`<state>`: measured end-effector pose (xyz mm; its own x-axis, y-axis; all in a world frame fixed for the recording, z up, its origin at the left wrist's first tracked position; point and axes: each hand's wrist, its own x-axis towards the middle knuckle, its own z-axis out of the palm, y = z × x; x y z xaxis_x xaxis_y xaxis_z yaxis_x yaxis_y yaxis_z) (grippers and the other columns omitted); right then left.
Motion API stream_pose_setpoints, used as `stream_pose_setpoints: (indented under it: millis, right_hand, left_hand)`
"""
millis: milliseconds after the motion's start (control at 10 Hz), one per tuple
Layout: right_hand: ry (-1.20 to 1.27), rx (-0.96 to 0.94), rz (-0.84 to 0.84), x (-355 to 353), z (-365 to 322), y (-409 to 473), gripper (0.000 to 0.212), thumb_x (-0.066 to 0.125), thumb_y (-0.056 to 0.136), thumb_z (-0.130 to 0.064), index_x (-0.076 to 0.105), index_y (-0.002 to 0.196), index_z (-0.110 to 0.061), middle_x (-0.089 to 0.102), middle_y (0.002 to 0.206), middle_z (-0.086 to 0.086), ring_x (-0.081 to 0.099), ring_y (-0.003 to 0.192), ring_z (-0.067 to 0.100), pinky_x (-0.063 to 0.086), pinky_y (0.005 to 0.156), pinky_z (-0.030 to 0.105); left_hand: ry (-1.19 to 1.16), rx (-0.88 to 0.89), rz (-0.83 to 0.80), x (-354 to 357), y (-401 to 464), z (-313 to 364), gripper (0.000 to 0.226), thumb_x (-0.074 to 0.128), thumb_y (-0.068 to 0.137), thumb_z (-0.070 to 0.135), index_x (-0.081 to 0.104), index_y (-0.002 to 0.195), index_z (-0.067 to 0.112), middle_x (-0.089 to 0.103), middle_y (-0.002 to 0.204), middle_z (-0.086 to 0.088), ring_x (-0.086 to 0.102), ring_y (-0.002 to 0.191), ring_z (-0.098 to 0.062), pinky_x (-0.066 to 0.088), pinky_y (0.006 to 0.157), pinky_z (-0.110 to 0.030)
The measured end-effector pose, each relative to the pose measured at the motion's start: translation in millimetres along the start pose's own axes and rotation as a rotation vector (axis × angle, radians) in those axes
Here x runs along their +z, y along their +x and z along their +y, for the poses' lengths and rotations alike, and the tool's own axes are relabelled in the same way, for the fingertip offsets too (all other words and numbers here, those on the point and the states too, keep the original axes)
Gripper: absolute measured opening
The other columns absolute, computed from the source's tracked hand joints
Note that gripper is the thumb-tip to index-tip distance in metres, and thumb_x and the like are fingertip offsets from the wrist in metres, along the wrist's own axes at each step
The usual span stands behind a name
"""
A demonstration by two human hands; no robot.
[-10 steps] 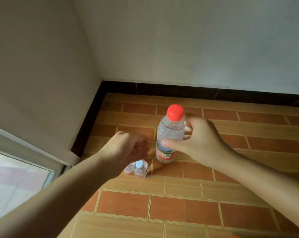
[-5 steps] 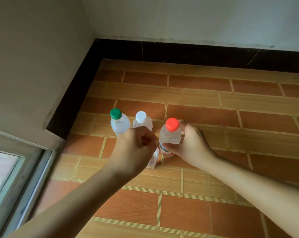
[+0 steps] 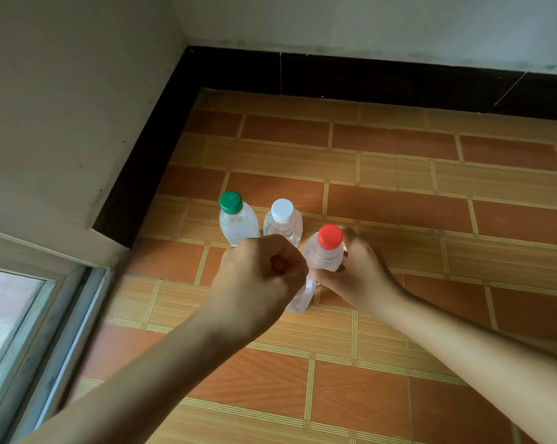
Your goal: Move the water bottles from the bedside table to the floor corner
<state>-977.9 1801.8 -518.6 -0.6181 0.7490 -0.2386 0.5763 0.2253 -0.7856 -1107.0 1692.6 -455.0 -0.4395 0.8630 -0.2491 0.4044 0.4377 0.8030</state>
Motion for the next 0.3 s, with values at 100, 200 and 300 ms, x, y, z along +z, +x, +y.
stream_pose_setpoints:
  millis: [100,200,300]
  right_hand:
    - [0.013,0.044,-0.034,-7,-5,-4,0.033,0.072,0.08,-0.005,0.059,0.11,-0.009,0.07,0.101,0.006,0.065,0.09,0.022,0.053,0.079,0.03]
    - [0.083,0.075,-0.058,-18,-6,-6,0.064,0.082,0.075,-0.011,0.052,0.131,-0.018,0.062,0.124,0.004,0.059,0.114,0.016,0.05,0.091,0.02]
    - [0.038,0.083,-0.062,-37,-20,-10,0.075,0.085,0.073,-0.021,0.048,0.139,-0.022,0.055,0.137,0.002,0.05,0.129,0.014,0.043,0.11,0.037]
  left_hand:
    - [0.052,0.026,-0.013,-6,0,5,0.01,0.066,0.08,0.013,0.072,0.075,0.019,0.071,0.065,0.006,0.062,0.058,-0.005,0.046,0.049,-0.015]
    - [0.109,0.043,-0.033,-18,3,14,0.006,0.068,0.08,0.017,0.072,0.08,0.021,0.071,0.074,0.009,0.065,0.07,-0.003,0.045,0.056,-0.008]
    - [0.224,0.062,-0.067,-37,4,28,0.013,0.071,0.079,0.023,0.071,0.092,0.02,0.071,0.083,0.008,0.067,0.078,-0.004,0.058,0.075,-0.025]
